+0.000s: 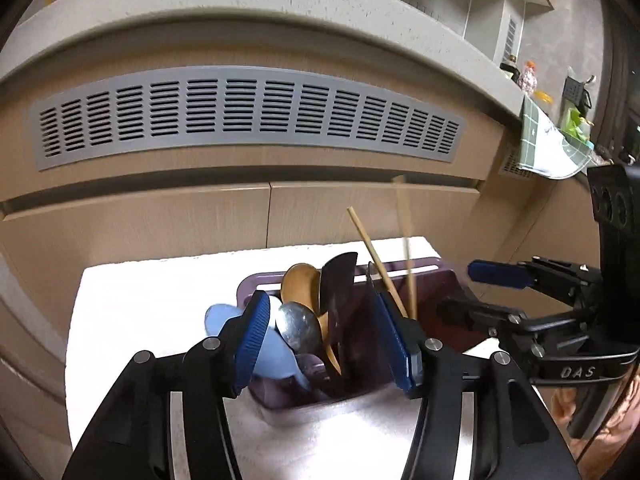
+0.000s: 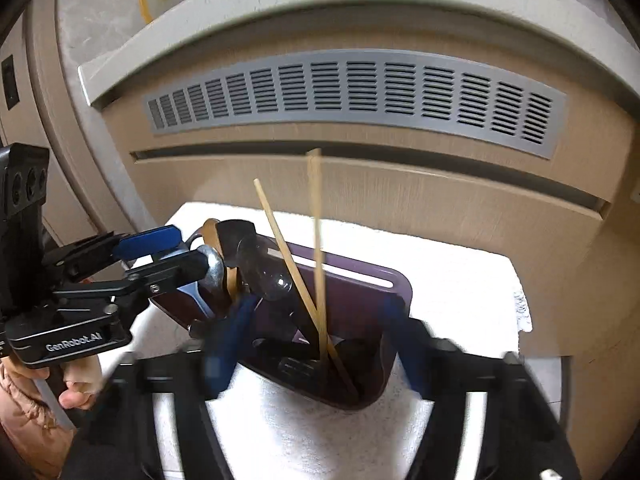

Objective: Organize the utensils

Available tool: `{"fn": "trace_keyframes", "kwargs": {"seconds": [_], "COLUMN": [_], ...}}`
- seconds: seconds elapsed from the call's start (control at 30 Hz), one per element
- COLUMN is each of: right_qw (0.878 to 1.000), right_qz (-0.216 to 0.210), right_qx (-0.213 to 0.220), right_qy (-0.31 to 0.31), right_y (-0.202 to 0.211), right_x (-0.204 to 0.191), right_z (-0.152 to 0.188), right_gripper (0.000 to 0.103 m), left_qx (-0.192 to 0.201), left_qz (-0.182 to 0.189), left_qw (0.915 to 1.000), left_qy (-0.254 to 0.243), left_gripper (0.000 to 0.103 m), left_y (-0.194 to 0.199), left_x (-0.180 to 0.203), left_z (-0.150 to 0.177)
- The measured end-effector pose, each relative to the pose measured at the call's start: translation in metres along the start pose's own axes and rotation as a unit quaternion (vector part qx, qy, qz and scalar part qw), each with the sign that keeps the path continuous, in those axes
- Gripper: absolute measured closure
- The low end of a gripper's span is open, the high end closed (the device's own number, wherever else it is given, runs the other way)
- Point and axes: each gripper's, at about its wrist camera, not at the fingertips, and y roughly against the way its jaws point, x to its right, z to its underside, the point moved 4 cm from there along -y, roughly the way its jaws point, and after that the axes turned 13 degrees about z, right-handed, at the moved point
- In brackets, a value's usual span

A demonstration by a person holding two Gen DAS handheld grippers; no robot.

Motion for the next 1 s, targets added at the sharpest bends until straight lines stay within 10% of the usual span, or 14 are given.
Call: {"fn": "trace_keyframes", "kwargs": {"seconds": [0.47,1.0], "right_qw": [0.995,0.988], "right_qz": [0.059,0.116], "right_qx": [0.065,0.092], "right_qy": [-0.057,-0.051], "right_y": [0.116,0.192], "right_x": [0.005,-0.031], "right_z": [0.089,0.199], "right_gripper": [0.007,0.003], "left_qx": [0.085,0.054], "left_qz": [-0.138,-0.160], "left_qw": [0.9864,0.9856], "left_qy": [-0.024,-0.009], "left_gripper": [0.009,0.001], "left_y": [0.129,0.188], "left_x": [0.056,0.120], "left_z": [0.099,0.208]}}
